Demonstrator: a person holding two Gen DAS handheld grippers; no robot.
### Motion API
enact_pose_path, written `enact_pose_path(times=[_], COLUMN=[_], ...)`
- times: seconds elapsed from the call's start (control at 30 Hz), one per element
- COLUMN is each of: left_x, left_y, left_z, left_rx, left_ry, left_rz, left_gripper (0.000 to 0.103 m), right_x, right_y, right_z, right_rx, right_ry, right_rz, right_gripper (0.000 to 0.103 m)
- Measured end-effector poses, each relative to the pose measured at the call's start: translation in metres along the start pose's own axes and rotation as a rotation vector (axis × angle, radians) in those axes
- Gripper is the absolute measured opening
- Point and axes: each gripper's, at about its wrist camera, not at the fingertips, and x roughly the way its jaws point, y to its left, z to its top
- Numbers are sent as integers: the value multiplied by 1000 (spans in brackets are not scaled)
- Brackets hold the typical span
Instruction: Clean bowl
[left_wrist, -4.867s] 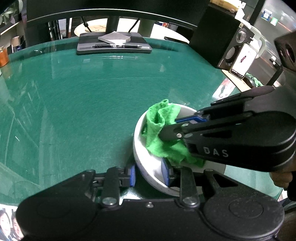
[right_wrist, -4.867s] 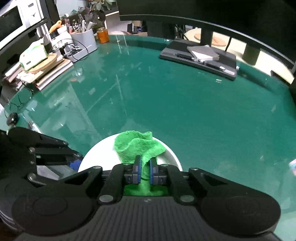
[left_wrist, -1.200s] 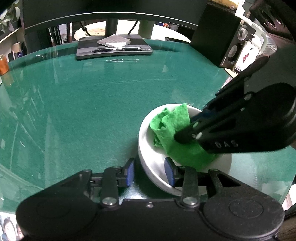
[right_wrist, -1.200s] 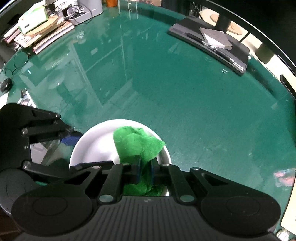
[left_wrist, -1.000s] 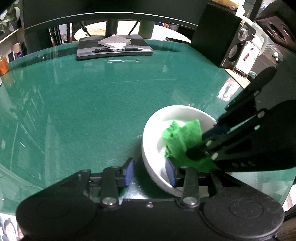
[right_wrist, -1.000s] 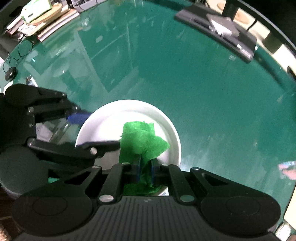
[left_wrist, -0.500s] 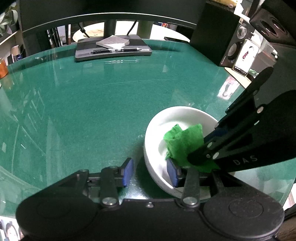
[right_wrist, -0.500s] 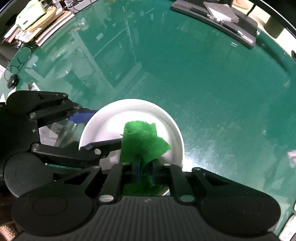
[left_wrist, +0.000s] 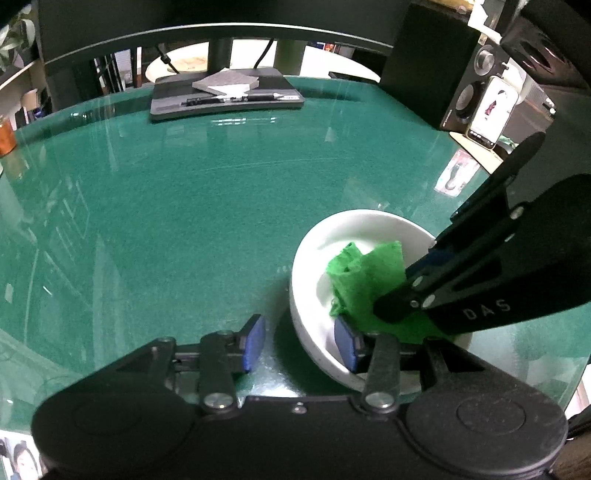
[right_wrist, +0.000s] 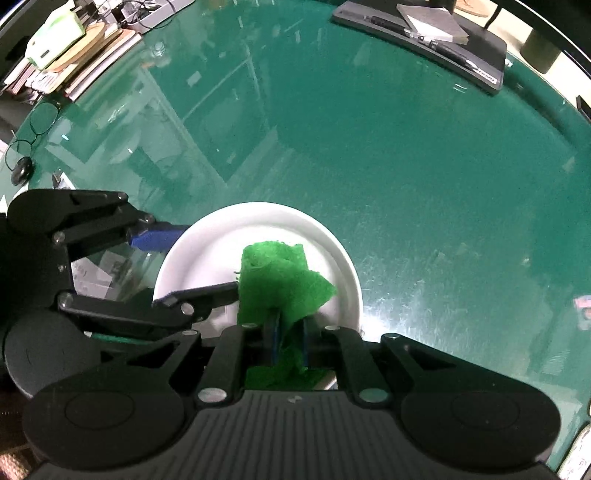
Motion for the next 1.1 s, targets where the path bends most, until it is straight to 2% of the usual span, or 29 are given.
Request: enact_pose_path(times=[0.1, 0.2, 0.27, 0.3, 0.5, 0.6, 0.7, 0.77, 0.83, 0.9, 0.97, 1.1], left_x=[-5, -4, -1, 0, 2, 1, 0, 1, 2, 4, 5, 5], left_y=[1, 17, 27, 30, 35, 39, 38, 42, 46, 49, 51, 52], left_z=[-2, -6, -7, -8, -9, -10, -8, -7, -7, -7, -7, -8], left_rx=[-4, -109, -175, -198, -202, -192, -171, -199, -240, -269, -283, -281], left_ry=[-7, -14, -18, -20, -33, -37, -40, -42, -46, -42, -43, -39], left_rz=[-41, -135, -190, -208, -213, -224, -196, -198, -207, -218, -229, -221], left_gripper=[41, 39, 26, 25, 19, 19, 19, 18, 16, 16, 16, 18], right_x=[0, 0, 0, 0, -1, -1, -1, -1, -2, -4, -6, -19], right_y=[1, 2, 1, 0, 6, 13, 15, 15, 18, 27, 36, 30], right_z=[1, -1, -3, -3, -5, -2, 0, -1, -5, -10, -14, -13], right_rx=[0, -25, -25, -20, -53, -106, -103, -98, -164, -262, -329, -266], right_ry=[-5, -10, -7, -5, -31, -93, -152, -162, -133, -114, -124, -171], right_rz=[3, 7, 23, 34, 68, 43, 41, 40, 40, 1, -61, -60], right_gripper=[9, 9, 9, 9, 12, 10, 9, 11, 12, 12, 21, 22])
